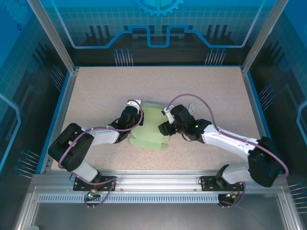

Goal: Fold the paper box

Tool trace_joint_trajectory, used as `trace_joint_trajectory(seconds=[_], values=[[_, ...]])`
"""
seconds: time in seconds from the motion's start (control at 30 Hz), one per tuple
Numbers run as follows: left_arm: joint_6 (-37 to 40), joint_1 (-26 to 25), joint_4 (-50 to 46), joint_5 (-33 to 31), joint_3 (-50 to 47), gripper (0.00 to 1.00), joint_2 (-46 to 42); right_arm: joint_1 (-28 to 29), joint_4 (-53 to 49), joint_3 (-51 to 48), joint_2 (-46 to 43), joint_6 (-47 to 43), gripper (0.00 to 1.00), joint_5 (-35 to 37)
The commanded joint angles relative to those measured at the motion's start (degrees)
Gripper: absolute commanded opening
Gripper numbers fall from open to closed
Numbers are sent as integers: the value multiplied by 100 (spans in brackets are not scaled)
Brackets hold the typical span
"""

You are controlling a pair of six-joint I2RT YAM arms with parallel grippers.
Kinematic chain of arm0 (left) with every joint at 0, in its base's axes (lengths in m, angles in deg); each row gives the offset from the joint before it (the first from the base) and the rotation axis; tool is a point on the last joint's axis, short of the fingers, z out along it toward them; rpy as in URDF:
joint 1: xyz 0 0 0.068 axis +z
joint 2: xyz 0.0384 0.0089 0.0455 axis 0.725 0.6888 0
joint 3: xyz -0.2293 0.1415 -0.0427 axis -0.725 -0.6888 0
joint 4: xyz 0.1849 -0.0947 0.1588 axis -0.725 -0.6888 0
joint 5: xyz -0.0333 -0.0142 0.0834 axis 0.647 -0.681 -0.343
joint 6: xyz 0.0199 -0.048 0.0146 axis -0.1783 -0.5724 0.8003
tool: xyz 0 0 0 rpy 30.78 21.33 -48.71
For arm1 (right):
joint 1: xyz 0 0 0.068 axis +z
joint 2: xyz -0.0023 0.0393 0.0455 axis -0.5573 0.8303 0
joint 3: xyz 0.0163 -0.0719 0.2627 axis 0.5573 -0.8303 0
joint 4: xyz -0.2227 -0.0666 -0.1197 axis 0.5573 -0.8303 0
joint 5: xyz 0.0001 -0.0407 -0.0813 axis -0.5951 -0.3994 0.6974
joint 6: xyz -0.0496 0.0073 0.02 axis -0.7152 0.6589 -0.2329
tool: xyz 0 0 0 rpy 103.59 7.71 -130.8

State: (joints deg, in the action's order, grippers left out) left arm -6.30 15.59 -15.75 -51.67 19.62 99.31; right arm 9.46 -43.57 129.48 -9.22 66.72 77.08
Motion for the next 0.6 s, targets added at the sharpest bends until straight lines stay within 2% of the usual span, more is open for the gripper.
trace_joint_trajectory(seconds=[0.0, 0.07, 0.17, 0.27, 0.33, 0.43, 0.57], values=[[-149, 106, -164, 37, 172, 0, -231, -257, -789, 181, -485, -551, 61, -274], [-168, 137, -231, 34, 172, 0, -276, -522, -849, 179, -789, -638, 61, -331], [-203, 161, -284, 56, 145, 0, -348, -1278, -845, 157, -1063, -530, 60, -529], [-246, 176, -313, 93, 119, 0, -411, -2097, -778, 93, -1018, -325, 59, -732], [-283, 175, -311, 116, 103, 0, -442, -2448, -600, 12, -848, -235, 57, -836], [-324, 176, -337, 199, 116, 0, -469, -2601, -231, -124, -474, -198, 54, -931], [-347, 174, -370, 243, 134, 0, -508, -2438, 159, -112, 175, -336, 48, -1342]])
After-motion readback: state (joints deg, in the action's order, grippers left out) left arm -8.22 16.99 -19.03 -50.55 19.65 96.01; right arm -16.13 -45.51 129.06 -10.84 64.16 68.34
